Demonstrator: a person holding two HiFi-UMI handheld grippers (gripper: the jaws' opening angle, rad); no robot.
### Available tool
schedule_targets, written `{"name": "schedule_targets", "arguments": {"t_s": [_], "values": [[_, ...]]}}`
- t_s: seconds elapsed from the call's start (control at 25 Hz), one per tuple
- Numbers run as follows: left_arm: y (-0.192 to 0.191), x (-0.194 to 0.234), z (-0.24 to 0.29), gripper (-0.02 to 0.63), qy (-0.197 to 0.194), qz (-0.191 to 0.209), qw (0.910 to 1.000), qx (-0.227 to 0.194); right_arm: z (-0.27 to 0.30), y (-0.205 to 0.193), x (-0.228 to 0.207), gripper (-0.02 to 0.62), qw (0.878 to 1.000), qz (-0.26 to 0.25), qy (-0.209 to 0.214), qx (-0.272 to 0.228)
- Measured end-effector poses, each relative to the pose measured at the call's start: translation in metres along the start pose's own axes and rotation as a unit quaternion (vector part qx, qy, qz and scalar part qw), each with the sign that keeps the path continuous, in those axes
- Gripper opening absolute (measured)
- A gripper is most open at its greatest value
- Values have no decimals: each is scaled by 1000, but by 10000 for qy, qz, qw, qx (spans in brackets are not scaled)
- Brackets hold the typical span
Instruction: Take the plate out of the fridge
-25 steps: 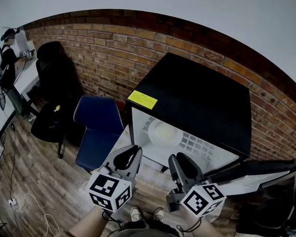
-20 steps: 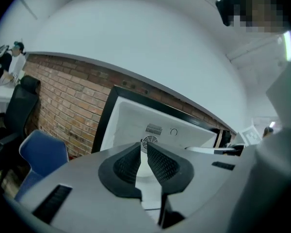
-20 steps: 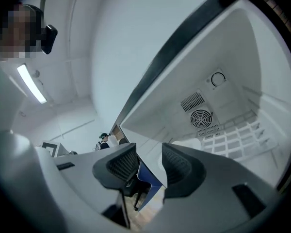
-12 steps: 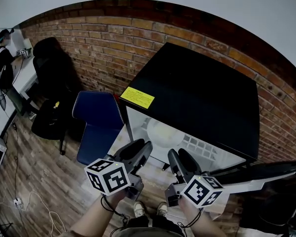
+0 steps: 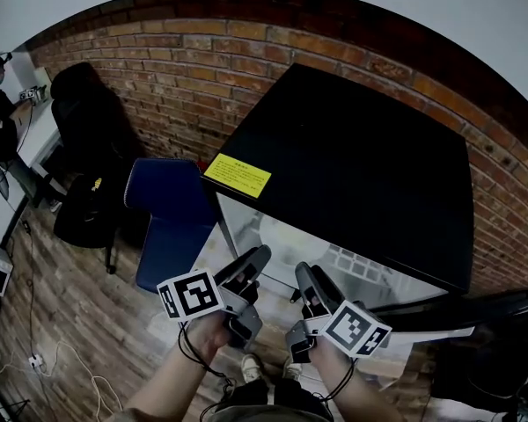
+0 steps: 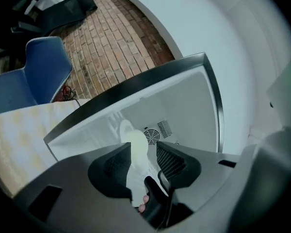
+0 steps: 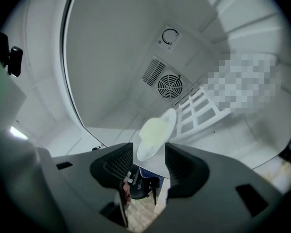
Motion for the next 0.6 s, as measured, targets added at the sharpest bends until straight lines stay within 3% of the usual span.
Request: {"name": "schedule_targets", "arguments": {"t_s": [0.28, 0.48, 0.6], "values": [[-7, 26, 14, 153, -25, -707, 9975, -26, 16, -7, -8, 192, 9951, 978, -79, 131], [-11, 38, 20, 147, -35, -1108, 9938, -89, 24, -4, -15, 181, 9921, 1232, -118, 213], [-12, 44, 19, 108, 7, -1351, 9907, -168, 29, -6, -17, 164, 9895, 1414, -139, 249]]}}
Point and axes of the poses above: the fingertips, and each gripper's own axes: z forward along the fingers, x to its left, y out of its top, the point moved 5 cm from there along -z, backward along the fingers, and after that the axes turned 14 degrees about -y, right-handed, at the moved point
